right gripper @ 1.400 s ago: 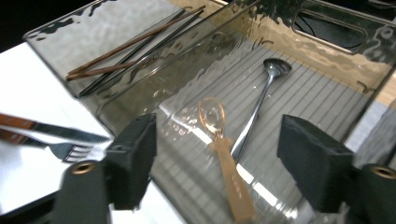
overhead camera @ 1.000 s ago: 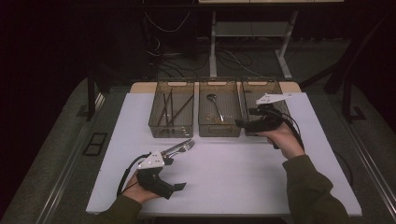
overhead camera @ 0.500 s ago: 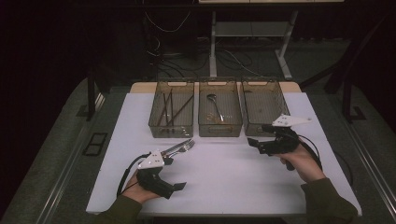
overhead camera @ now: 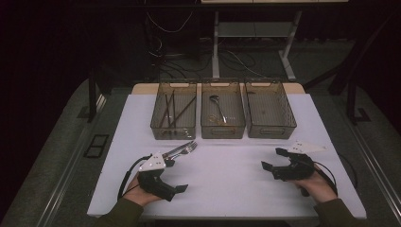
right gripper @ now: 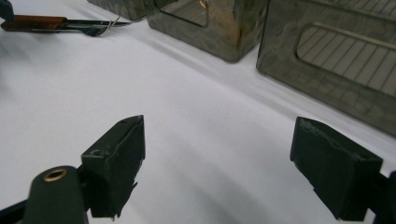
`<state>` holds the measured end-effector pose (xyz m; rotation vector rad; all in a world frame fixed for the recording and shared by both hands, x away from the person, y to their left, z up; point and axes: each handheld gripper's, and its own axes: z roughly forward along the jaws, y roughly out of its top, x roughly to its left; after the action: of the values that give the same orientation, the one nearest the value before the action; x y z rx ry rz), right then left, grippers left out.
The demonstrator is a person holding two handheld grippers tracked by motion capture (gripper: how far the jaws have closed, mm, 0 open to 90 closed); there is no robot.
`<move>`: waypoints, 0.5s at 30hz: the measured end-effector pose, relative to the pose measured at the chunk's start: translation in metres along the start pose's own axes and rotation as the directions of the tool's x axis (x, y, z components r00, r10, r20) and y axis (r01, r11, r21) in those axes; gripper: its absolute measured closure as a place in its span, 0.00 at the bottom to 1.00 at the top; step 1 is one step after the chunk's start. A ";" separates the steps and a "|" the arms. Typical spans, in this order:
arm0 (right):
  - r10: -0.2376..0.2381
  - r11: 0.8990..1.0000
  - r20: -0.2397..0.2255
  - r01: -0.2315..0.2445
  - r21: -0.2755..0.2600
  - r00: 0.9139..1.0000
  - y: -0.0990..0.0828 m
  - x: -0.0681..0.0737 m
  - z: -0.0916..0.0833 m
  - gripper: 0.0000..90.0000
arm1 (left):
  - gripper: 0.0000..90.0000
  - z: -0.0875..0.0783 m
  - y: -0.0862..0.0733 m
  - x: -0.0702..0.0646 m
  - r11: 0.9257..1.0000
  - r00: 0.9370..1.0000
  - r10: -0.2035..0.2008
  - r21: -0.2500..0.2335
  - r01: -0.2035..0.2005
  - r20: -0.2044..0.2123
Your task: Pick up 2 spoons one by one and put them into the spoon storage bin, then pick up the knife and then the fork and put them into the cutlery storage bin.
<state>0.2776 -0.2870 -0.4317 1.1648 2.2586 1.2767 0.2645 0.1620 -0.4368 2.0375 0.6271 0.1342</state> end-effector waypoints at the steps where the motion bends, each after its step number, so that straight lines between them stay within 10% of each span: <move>1: 0.003 1.000 -0.005 -0.003 0.000 1.000 -0.003 0.001 -0.001 0.20 | 0.00 0.000 0.000 0.000 1.000 1.000 0.004 0.002 -0.004 -0.001; 15: -0.038 0.998 -0.041 0.040 0.050 0.998 -0.023 0.013 -0.007 0.20 | 0.06 -0.006 0.004 0.003 1.000 0.999 0.021 0.007 -0.021 -0.045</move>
<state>0.2536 -0.2874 -0.4447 1.1156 2.3437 1.2462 0.2667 0.1665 -0.4310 2.0528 0.6352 0.1912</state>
